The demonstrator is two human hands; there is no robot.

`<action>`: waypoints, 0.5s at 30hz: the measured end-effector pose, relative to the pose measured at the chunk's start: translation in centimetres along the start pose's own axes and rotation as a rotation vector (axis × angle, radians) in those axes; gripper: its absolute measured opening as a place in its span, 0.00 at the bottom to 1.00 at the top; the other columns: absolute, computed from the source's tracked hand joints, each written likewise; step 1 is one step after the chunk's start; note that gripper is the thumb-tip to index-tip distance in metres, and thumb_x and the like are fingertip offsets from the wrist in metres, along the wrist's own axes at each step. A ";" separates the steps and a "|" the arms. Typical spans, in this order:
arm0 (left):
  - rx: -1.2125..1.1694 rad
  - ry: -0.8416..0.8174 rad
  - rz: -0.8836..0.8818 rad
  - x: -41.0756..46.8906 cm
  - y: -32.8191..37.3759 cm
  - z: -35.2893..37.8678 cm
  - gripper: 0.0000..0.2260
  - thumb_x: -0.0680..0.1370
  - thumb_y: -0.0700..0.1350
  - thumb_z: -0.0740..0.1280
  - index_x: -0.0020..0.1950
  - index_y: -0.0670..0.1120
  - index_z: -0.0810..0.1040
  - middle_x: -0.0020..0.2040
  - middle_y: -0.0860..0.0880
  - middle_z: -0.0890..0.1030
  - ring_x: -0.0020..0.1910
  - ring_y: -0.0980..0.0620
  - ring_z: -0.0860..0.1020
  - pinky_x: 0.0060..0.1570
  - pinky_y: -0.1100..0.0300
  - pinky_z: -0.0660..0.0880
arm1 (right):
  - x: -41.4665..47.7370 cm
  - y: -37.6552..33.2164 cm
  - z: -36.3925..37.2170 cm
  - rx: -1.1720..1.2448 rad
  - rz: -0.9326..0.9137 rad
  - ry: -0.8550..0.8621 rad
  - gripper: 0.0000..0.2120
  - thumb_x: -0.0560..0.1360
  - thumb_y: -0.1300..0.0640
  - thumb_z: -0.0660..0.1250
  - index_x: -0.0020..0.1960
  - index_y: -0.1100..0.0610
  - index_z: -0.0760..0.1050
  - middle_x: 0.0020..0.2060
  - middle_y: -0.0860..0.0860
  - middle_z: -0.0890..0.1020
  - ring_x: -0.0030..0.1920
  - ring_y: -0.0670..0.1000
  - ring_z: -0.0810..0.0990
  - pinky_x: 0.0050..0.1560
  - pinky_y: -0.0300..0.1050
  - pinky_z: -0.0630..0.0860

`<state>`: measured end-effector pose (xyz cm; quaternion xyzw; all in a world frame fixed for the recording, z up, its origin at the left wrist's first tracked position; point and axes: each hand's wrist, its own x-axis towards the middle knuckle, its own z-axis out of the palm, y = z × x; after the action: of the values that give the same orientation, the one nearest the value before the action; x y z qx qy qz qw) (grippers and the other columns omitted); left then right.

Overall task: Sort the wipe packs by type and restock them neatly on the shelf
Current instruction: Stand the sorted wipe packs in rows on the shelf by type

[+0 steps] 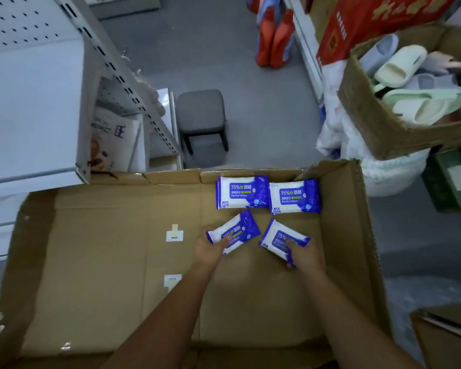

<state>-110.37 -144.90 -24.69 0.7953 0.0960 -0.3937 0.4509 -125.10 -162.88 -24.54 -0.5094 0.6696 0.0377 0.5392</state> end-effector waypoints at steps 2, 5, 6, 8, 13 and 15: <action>-0.053 -0.042 0.032 -1.1 -1.1 -2.9 0.21 0.69 0.51 0.79 0.56 0.42 0.79 0.50 0.42 0.86 0.49 0.43 0.85 0.47 0.49 0.82 | -1.9 0.0 0.2 0.015 0.036 -0.120 0.09 0.77 0.62 0.68 0.56 0.63 0.77 0.44 0.60 0.82 0.24 0.49 0.79 0.21 0.38 0.74; -0.094 -0.048 0.098 -3.3 -2.1 -7.8 0.13 0.74 0.47 0.77 0.56 0.44 0.83 0.48 0.45 0.87 0.47 0.45 0.85 0.47 0.51 0.82 | -5.1 0.5 1.0 0.005 -0.036 -0.195 0.09 0.76 0.66 0.69 0.56 0.63 0.78 0.44 0.60 0.84 0.32 0.55 0.81 0.28 0.44 0.79; -0.126 -0.033 0.116 -4.2 -2.3 -9.6 0.11 0.75 0.46 0.76 0.55 0.44 0.83 0.46 0.46 0.87 0.44 0.46 0.85 0.42 0.53 0.81 | -6.3 0.5 1.5 0.011 -0.066 -0.203 0.10 0.75 0.66 0.70 0.56 0.64 0.79 0.45 0.60 0.85 0.34 0.55 0.82 0.30 0.45 0.79; -0.182 0.003 0.136 -5.7 -2.7 -13.6 0.10 0.76 0.46 0.74 0.52 0.41 0.83 0.42 0.45 0.86 0.39 0.48 0.81 0.34 0.59 0.77 | -9.0 0.2 3.0 -0.005 -0.144 -0.218 0.11 0.73 0.65 0.72 0.56 0.64 0.80 0.46 0.59 0.85 0.38 0.54 0.83 0.34 0.44 0.79; -0.233 -0.026 0.176 -9.2 -5.4 -24.6 0.09 0.78 0.46 0.71 0.55 0.43 0.82 0.47 0.44 0.87 0.49 0.42 0.85 0.51 0.47 0.81 | -18.3 -1.1 8.3 0.069 -0.310 -0.270 0.13 0.72 0.71 0.72 0.48 0.55 0.76 0.46 0.55 0.84 0.42 0.54 0.82 0.48 0.50 0.79; -0.265 -0.032 0.196 -10.7 -6.6 -29.2 0.09 0.78 0.46 0.72 0.56 0.44 0.81 0.49 0.45 0.87 0.51 0.43 0.85 0.54 0.46 0.81 | -22.0 -0.9 10.9 0.111 -0.355 -0.285 0.16 0.71 0.72 0.73 0.50 0.56 0.74 0.47 0.56 0.84 0.43 0.55 0.83 0.46 0.48 0.81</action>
<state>-105.18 -115.74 -13.00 0.7280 0.0618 -0.3442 0.5897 -119.20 -142.60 -11.88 -0.5781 0.4878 -0.0232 0.6536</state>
